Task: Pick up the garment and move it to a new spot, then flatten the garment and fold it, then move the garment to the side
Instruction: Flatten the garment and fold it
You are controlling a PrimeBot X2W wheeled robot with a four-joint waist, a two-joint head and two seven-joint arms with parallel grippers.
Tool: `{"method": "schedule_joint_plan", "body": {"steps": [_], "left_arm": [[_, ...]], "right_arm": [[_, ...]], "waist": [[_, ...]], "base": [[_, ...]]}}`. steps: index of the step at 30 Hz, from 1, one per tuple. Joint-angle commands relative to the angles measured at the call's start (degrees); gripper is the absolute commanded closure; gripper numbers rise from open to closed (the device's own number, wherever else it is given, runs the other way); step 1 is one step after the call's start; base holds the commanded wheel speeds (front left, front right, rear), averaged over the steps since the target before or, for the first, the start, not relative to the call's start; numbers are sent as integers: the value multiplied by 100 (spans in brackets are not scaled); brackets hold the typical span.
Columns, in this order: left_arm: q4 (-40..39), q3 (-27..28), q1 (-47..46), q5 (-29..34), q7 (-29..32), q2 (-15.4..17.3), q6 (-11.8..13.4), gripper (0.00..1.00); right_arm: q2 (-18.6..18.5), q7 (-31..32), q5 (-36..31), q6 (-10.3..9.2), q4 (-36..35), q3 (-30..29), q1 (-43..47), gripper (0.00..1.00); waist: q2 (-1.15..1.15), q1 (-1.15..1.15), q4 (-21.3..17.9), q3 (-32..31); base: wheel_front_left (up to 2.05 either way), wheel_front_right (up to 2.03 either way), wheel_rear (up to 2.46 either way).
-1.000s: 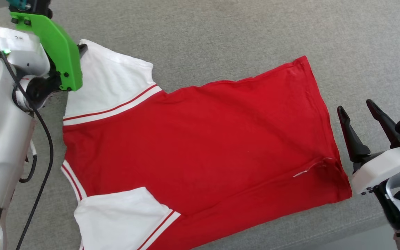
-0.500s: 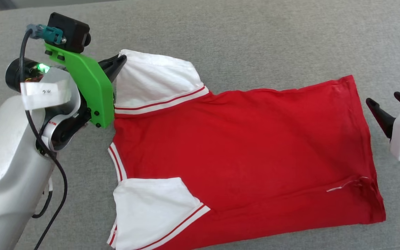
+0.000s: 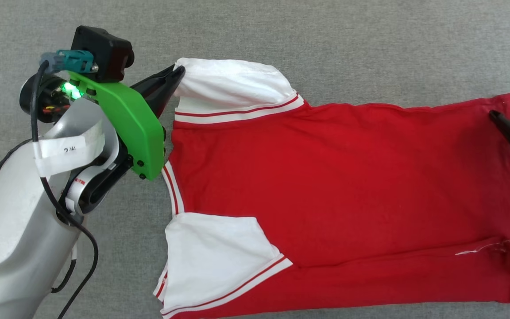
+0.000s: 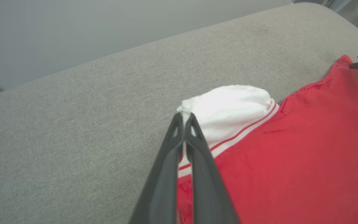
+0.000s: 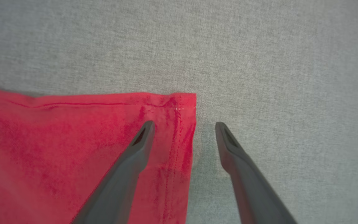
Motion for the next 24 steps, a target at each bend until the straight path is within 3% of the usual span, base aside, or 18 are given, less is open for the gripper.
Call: {"method": "schedule_joint_plan", "body": {"steps": [1,10,11,12,13,14,24], "left_arm": [[-61,-15,130,37,-39,15,46,100],[-158,-93,213,41,-83,-17,60,100],[-147,-97,226,35,-89,-17,60,100],[-126,-98,242,28,-99,-15,60,100],[-104,-93,256,19,-110,-15,64,100],[-72,-82,277,1,-132,-22,73,100],[366,68,641,-149,-601,-122,143,100]], "right_arm": [[29,-28,-47,-46,118,58,-97,0],[60,-276,-152,-46,837,484,-141,0],[56,-304,-142,-46,898,515,-145,40],[49,-343,-128,-46,970,555,-151,71],[45,-411,-122,-46,1011,571,-167,93],[46,-541,-117,-46,1066,550,-196,100],[76,-1958,-169,-46,1331,322,-70,100]], "waist": [[63,0,145,132],[63,0,253,155],[63,0,254,147],[63,0,253,130],[63,0,248,114],[63,0,242,88],[63,0,175,-437]], "base": [[0,0,0],[0,0,0],[0,0,0],[0,0,0],[0,0,0],[0,0,0],[0,0,0]]}}
